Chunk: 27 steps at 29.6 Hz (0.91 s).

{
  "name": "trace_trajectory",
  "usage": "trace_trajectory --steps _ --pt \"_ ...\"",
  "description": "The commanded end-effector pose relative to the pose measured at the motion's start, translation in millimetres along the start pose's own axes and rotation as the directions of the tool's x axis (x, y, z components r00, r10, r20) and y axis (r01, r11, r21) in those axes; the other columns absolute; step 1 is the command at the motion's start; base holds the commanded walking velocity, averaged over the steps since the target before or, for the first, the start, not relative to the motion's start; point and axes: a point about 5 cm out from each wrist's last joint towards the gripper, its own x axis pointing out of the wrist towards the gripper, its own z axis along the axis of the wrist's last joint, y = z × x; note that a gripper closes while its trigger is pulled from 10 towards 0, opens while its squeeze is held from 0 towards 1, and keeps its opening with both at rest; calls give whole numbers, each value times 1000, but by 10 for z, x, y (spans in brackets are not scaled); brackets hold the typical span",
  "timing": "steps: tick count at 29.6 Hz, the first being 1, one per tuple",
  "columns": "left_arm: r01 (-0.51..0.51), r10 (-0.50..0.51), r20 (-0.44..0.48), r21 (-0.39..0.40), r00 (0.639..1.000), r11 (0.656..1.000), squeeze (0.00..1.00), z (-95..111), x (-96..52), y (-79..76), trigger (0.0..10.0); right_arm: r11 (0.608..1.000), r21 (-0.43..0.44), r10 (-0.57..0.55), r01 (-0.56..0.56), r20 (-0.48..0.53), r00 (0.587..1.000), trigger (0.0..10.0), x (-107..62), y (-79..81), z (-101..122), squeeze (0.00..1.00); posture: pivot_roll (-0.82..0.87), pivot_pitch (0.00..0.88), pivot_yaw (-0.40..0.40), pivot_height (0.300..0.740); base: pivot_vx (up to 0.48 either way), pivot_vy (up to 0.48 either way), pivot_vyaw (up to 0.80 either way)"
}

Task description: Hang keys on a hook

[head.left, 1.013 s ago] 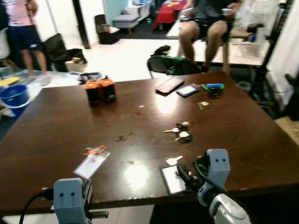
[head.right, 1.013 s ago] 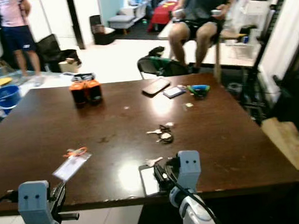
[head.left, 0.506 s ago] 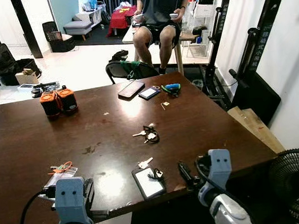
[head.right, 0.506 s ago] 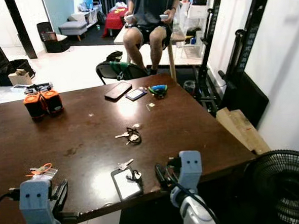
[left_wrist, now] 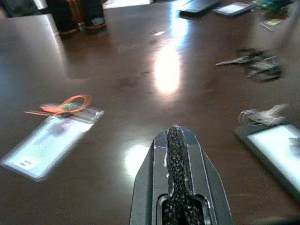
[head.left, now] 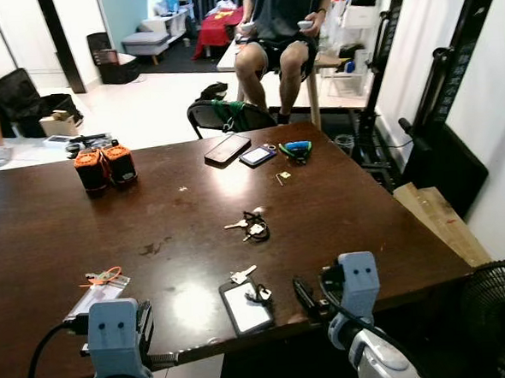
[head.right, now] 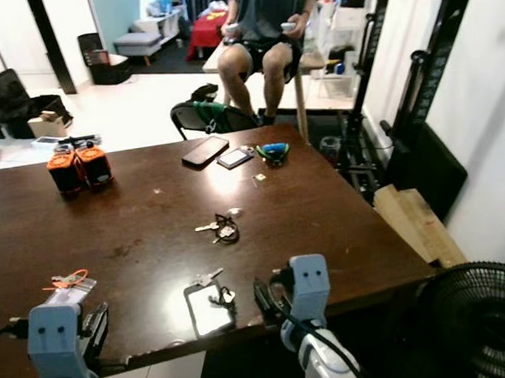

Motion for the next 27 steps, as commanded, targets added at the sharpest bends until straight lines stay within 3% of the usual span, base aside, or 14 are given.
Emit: trace_trajectory --steps 1,3,7,12,16,27 --pt "-16 16 -20 18 1000 1000 0 -31 -15 50 10000 998 55 4 -3 -17 1000 10000 1 36 -59 0 -123 0 126 740 0 -319 0" --pt "-14 14 -20 18 1000 1000 0 -31 -15 49 10000 995 99 -3 4 -19 1000 10000 -1 31 -71 0 -123 0 126 740 0 -319 0" --pt "-12 12 -21 20 1000 1000 0 -30 -14 47 10000 995 96 -13 15 -17 1000 10000 -2 15 -70 0 -124 0 129 740 0 -313 0" --pt "-17 16 -17 -71 1000 997 0 -6 -5 33 10000 997 75 -13 14 -14 1000 10000 -7 8 -69 0 -124 0 130 740 0 192 0" --pt "-15 14 -8 -66 1000 998 0 9 -2 35 10000 997 74 -13 14 -15 1000 10000 -7 11 -72 0 -124 0 130 740 0 480 0" --pt "-21 21 -11 -16 1000 1000 0 -12 -20 48 10000 997 79 -15 16 -16 1000 10000 -10 15 -74 0 -121 0 132 740 0 0 0"
